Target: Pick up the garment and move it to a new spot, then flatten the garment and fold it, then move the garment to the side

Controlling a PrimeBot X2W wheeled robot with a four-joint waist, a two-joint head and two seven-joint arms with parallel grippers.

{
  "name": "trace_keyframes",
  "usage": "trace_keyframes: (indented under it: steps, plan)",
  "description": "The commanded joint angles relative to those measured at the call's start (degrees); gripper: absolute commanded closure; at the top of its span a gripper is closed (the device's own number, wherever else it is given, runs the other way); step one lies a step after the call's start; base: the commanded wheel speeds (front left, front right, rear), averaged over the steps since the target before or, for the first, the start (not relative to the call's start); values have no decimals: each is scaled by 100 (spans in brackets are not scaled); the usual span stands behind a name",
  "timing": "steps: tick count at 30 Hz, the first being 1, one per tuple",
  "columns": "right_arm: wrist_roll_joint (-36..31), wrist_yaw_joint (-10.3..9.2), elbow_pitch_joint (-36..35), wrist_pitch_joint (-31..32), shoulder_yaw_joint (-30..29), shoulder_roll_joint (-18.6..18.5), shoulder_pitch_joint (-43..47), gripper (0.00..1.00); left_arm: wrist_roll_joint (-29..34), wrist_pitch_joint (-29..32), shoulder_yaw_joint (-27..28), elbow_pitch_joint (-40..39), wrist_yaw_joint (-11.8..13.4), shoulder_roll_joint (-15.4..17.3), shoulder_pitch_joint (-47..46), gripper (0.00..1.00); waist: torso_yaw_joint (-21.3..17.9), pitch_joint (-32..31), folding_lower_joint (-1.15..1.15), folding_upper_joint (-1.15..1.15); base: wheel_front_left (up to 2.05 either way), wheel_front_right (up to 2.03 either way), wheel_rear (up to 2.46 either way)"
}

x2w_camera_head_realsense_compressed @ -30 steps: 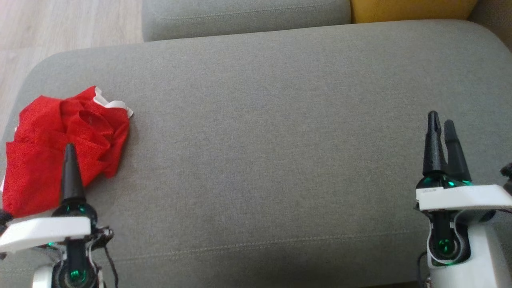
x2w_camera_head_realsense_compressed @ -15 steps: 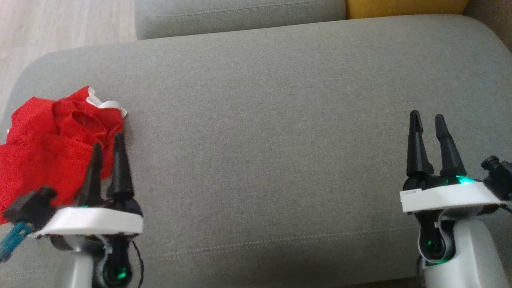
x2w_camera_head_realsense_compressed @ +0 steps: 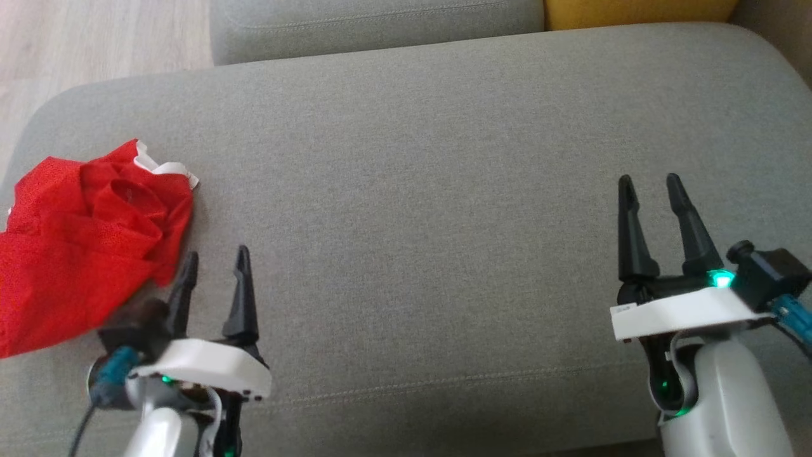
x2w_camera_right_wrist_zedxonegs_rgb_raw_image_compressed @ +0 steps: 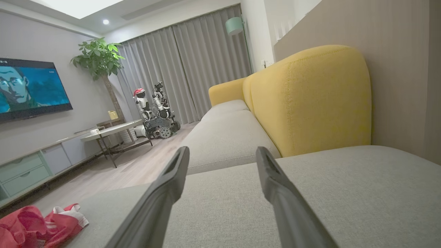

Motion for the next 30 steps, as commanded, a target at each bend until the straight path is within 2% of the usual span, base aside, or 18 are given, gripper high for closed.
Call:
trace_keyframes:
  steps: [1, 13, 20, 24, 26, 30]
  plan:
    - [-228, 35, -162, -105, 158, -7, -248, 0, 184, -107, 69, -164, 81, 139, -244, 0, 2, -2, 0, 0, 0, 0, 0]
    - [-1077, 38, 114, -305, 400, -8, -338, 0, 782, -308, -394, 82, 712, 398, -351, 0, 47, 36, 0, 0, 0, 0, 0]
    - [-1383, 40, 151, -422, 491, -9, -378, 0, 876, -425, -380, -193, 873, 306, -357, 0, 141, 31, 0, 0, 0, 0, 0]
    - [-1390, 40, 126, -472, 514, -10, -403, 0, 810, -476, -168, -325, 803, 200, -277, 0, 168, 40, 0, 0, 0, 0, 0]
    - [-1353, 41, 140, -506, 495, -10, -400, 0, 871, -509, -67, -382, 688, 152, -225, 0, 176, 34, 0, 0, 0, 0, 0]
    - [-800, 42, 390, -550, 439, -11, -380, 0, 899, -576, 157, -390, 353, -56, -68, 0, 170, -13, 0, 0, 0, 0, 0]
